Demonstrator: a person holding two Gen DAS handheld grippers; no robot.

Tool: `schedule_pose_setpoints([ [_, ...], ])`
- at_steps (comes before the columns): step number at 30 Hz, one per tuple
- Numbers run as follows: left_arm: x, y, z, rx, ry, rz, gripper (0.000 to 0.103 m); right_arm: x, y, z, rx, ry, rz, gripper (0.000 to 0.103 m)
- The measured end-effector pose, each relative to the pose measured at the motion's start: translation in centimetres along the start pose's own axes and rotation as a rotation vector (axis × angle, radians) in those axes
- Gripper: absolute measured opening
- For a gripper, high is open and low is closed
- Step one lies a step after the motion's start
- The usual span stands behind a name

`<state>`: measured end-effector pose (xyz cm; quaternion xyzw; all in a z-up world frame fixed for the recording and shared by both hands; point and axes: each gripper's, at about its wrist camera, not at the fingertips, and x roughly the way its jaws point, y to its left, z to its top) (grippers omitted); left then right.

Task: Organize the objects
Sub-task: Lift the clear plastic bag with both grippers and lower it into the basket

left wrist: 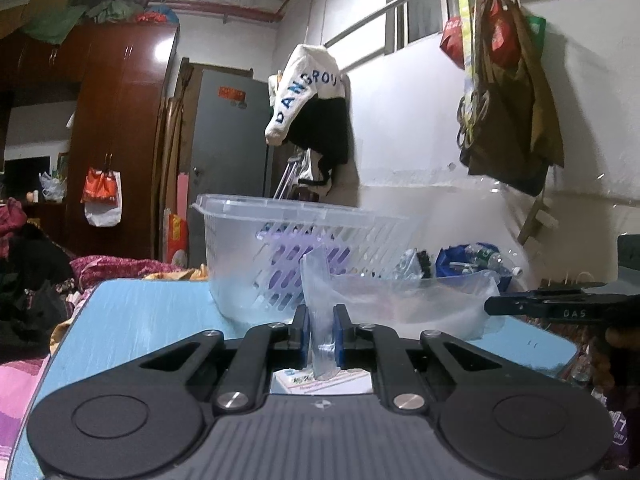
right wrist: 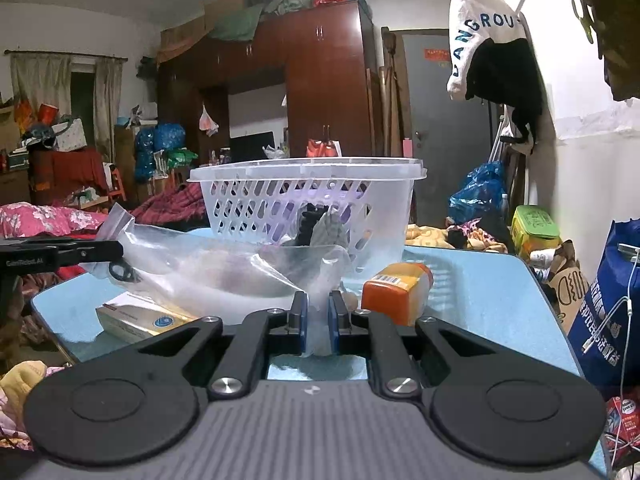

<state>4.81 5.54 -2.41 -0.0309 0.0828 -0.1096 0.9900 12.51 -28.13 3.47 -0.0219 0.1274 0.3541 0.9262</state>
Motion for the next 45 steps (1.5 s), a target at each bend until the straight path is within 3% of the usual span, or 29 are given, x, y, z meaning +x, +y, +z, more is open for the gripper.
schedule_pose_setpoints([
  [8, -1.8, -1.5, 3.1, 0.048, -0.109, -0.013, 0.014, -2.1, 0.5, 2.2, -0.018, -0.082, 0.003, 0.012],
  [14, -0.7, -2.4, 9.1, 0.118, -0.182, 0.002, 0.014, -2.7, 0.6, 7.2, -0.069, -0.170, -0.009, 0.012],
  [18, 2.5, -2.3, 13.4, 0.138, -0.183, 0.029, 0.014, -0.8, 0.1, 10.9, -0.080, -0.168, -0.011, 0.012],
  [24, 8.3, -1.0, 16.9, 0.134, -0.101, 0.095, 0.014, 4.6, -1.7, 14.7, -0.066, -0.122, -0.058, 0.012],
  [28, 12.6, 0.6, 16.8, 0.130, 0.020, 0.169, 0.014, 9.8, -3.2, 14.7, -0.039, 0.000, -0.081, 0.012],
  [33, 15.3, 2.1, 15.7, 0.115, 0.098, 0.210, 0.014, 14.6, -3.7, 13.3, -0.026, 0.125, -0.102, 0.012],
  [45, 17.1, 3.7, 14.4, 0.071, 0.160, 0.239, 0.014, 16.5, -4.1, 13.0, -0.012, 0.195, -0.117, 0.012],
])
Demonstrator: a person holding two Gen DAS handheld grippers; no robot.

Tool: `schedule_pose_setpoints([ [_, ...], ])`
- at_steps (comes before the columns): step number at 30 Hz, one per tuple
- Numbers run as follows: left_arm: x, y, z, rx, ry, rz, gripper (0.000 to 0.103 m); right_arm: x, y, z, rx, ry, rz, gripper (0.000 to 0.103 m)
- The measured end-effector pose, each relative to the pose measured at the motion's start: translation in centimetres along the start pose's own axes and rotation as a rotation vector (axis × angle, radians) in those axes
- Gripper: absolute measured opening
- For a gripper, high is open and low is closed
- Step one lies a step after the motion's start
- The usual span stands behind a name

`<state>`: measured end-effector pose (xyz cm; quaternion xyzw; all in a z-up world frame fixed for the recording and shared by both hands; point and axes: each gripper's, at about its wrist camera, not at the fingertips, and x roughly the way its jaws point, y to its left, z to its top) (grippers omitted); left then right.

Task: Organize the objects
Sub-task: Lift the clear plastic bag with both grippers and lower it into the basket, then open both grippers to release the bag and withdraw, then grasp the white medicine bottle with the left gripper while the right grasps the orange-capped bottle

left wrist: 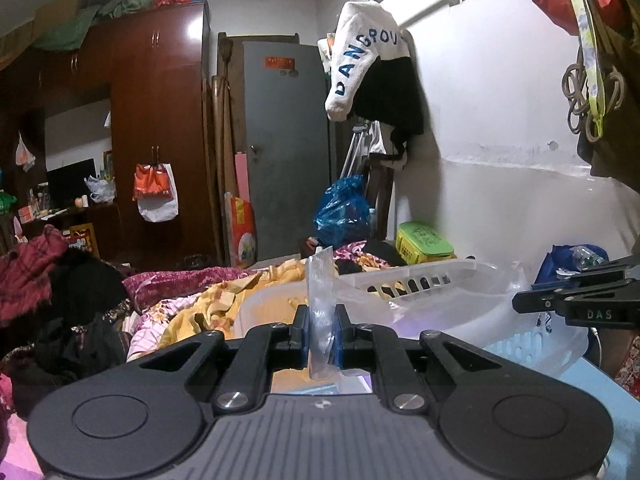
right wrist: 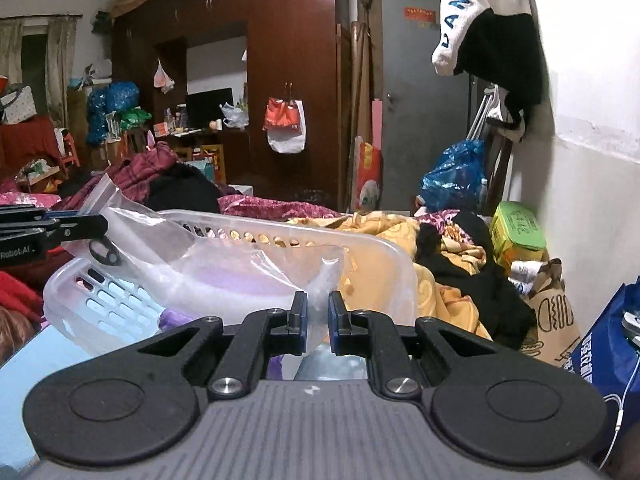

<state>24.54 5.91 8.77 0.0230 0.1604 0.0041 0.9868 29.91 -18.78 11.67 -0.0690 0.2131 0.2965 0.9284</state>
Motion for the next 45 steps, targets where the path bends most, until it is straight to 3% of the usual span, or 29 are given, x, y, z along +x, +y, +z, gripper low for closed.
schedule_pose_setpoints([
  [2, 0.3, -0.3, 0.0, 0.009, 0.010, 0.003, 0.015, 0.2, -0.1, 0.2, -0.004, 0.012, -0.002, 0.013],
  [5, 0.0, -1.0, -0.4, 0.064, -0.028, 0.063, 0.025, 0.4, 0.0, 0.1, -0.014, 0.042, -0.023, 0.020],
  [7, -0.4, -1.2, -0.5, 0.065, -0.067, 0.091, 0.060, -0.1, -0.3, 0.0, 0.005, 0.008, -0.048, 0.037],
  [9, -1.4, -1.0, -0.5, 0.047, -0.102, 0.090, 0.074, -0.9, -0.8, 0.0, 0.028, -0.030, -0.058, 0.074],
  [15, -5.9, -1.4, -3.2, 0.049, -0.142, 0.048, 0.082, -5.7, -1.9, -2.2, 0.076, -0.170, -0.027, 0.103],
  [20, -9.6, -1.9, -7.9, 0.019, -0.133, 0.003, 0.082, -9.5, -3.5, -8.0, 0.128, -0.214, 0.032, 0.103],
  [24, -10.7, -2.0, -10.4, -0.014, -0.109, -0.006, 0.083, -10.9, -4.6, -11.8, 0.197, -0.224, 0.030, 0.103],
  [29, -8.9, -1.9, -11.7, -0.045, -0.004, -0.039, 0.083, -9.7, -4.7, -12.5, 0.223, -0.153, 0.022, 0.103],
  [35, -8.1, -2.8, -12.9, -0.014, 0.047, -0.073, 0.083, -8.8, -3.5, -12.7, 0.194, -0.118, 0.030, 0.102],
  [37, -8.1, -3.2, -13.0, -0.002, 0.053, -0.081, 0.083, -8.6, -2.9, -12.8, 0.177, -0.105, 0.024, 0.099],
  [45, -7.4, -4.9, -13.4, 0.023, 0.095, -0.114, 0.083, -7.5, -2.7, -13.5, 0.178, -0.054, 0.033, 0.073],
])
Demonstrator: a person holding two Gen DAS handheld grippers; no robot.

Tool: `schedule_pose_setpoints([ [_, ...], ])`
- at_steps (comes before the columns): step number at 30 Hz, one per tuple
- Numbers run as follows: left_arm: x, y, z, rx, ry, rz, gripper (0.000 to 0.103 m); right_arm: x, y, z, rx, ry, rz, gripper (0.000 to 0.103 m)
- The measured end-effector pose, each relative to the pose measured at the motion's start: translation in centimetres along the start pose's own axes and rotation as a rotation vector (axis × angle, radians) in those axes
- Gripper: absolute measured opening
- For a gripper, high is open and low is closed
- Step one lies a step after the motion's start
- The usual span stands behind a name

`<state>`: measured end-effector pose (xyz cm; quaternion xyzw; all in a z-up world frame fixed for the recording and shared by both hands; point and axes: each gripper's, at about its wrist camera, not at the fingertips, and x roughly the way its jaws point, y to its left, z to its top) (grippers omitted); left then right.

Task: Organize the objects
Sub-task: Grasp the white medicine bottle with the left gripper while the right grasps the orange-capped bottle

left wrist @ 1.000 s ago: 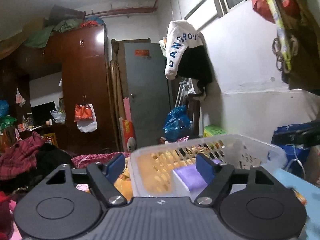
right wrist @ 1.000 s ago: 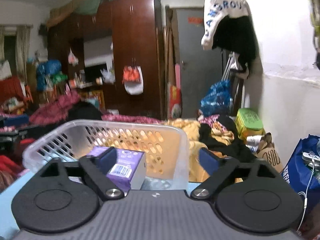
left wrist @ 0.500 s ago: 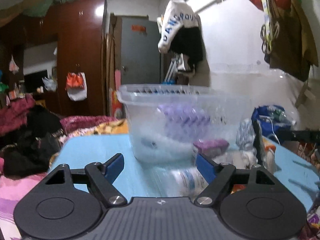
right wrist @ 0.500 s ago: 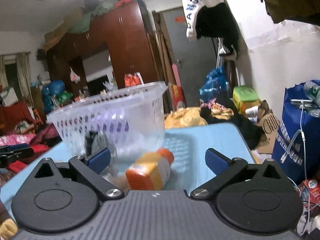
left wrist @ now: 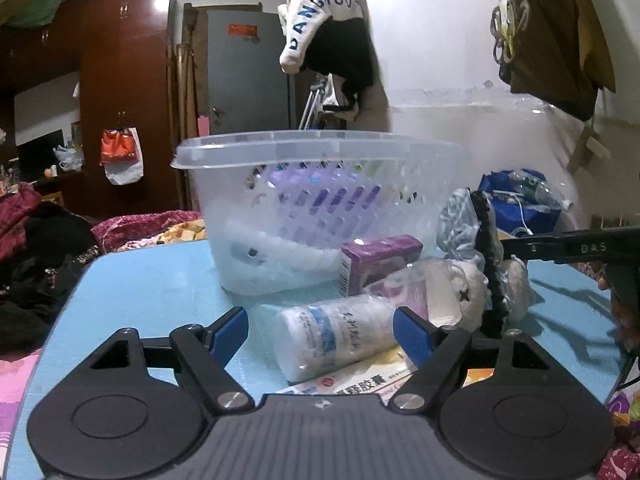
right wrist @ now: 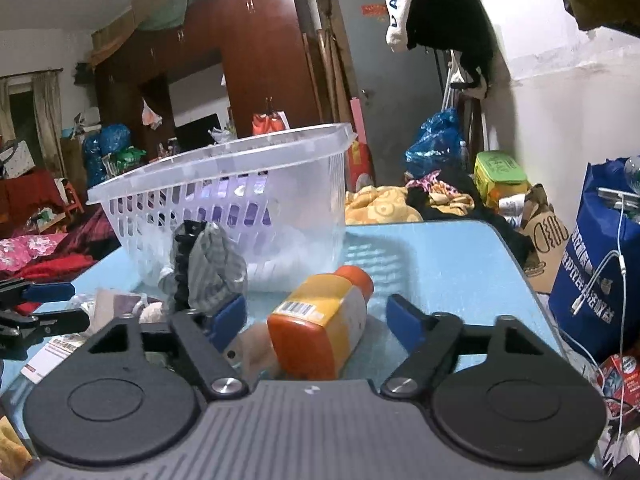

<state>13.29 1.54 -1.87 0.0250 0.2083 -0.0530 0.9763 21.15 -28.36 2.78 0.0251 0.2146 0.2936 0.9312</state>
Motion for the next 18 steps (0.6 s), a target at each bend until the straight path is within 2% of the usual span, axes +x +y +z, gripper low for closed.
schedule_pose_setpoints([
  [5, 0.6, -1.2, 0.1, 0.027, 0.021, -0.003, 0.083, 0.5, 0.4, -0.4, -0.007, 0.031, -0.002, 0.061],
  [10, 1.4, -2.4, 0.4, 0.061, 0.043, 0.040, 0.083, 0.6, 1.0, -0.4, -0.042, 0.037, -0.035, 0.061],
  [14, 1.4, -2.2, 0.4, 0.043, 0.048, 0.034, 0.083, 0.7, 1.4, -0.3, -0.060, 0.041, -0.058, 0.060],
  [18, 1.4, -1.9, 0.4, 0.023, 0.053, 0.033, 0.083, 0.8, 1.6, -0.3, -0.063, 0.047, -0.072, 0.053],
])
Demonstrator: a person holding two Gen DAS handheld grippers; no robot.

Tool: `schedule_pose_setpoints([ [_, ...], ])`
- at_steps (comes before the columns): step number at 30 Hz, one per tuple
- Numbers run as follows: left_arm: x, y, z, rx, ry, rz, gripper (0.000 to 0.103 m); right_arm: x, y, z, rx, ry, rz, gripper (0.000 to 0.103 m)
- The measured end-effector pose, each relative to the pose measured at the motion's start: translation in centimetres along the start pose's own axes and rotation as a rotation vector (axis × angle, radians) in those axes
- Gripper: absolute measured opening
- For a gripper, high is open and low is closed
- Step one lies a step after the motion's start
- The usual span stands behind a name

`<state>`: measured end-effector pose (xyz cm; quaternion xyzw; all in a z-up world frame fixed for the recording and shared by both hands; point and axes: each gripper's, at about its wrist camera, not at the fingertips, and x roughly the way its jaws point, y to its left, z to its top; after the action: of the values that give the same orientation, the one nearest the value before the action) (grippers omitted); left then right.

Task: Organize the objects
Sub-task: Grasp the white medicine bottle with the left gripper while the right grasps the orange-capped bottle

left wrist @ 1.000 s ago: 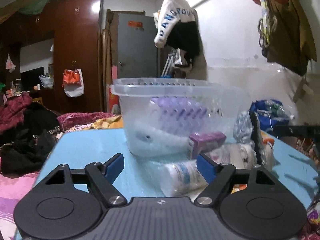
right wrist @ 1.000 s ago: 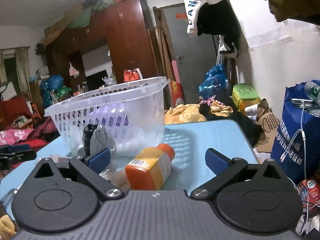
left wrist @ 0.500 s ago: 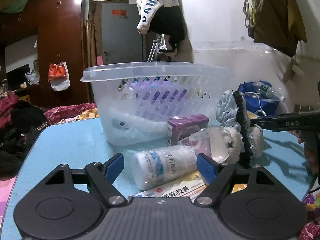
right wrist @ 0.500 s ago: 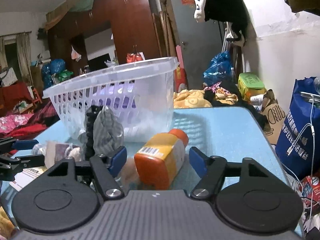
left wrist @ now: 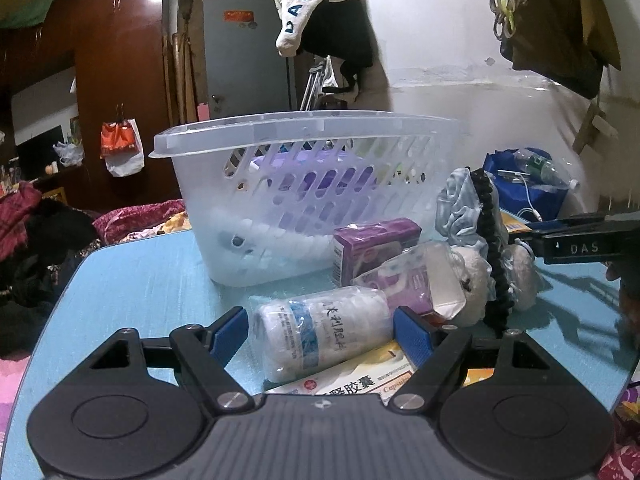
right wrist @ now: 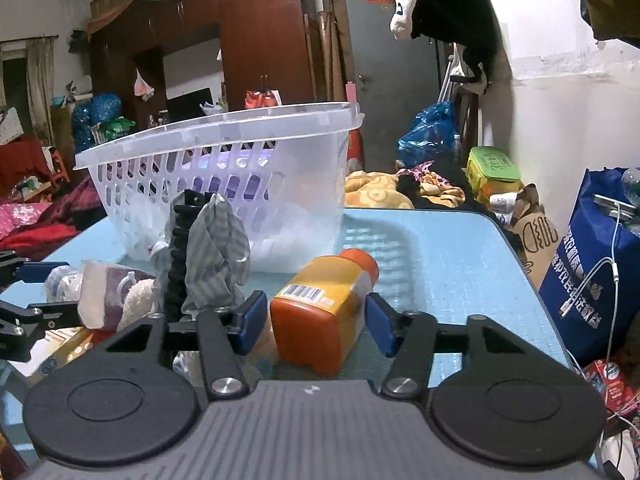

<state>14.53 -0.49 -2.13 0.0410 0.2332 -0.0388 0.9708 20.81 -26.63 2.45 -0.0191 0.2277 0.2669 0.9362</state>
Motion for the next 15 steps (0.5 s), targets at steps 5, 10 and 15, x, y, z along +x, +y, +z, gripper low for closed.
schedule_pose_setpoints([
  [5, 0.05, 0.04, 0.02, -0.004, 0.001, 0.009, 0.080, -0.06, 0.05, 0.02, -0.002, 0.000, -0.005, 0.052],
  [10, -0.12, 0.03, -0.04, -0.002, -0.010, 0.016, 0.079, -0.10, 0.44, -0.02, -0.029, 0.002, -0.012, 0.052],
  [15, -0.23, 0.11, -0.08, -0.003, -0.018, 0.013, 0.079, -0.18, 0.32, -0.07, -0.023, 0.002, -0.006, 0.051],
])
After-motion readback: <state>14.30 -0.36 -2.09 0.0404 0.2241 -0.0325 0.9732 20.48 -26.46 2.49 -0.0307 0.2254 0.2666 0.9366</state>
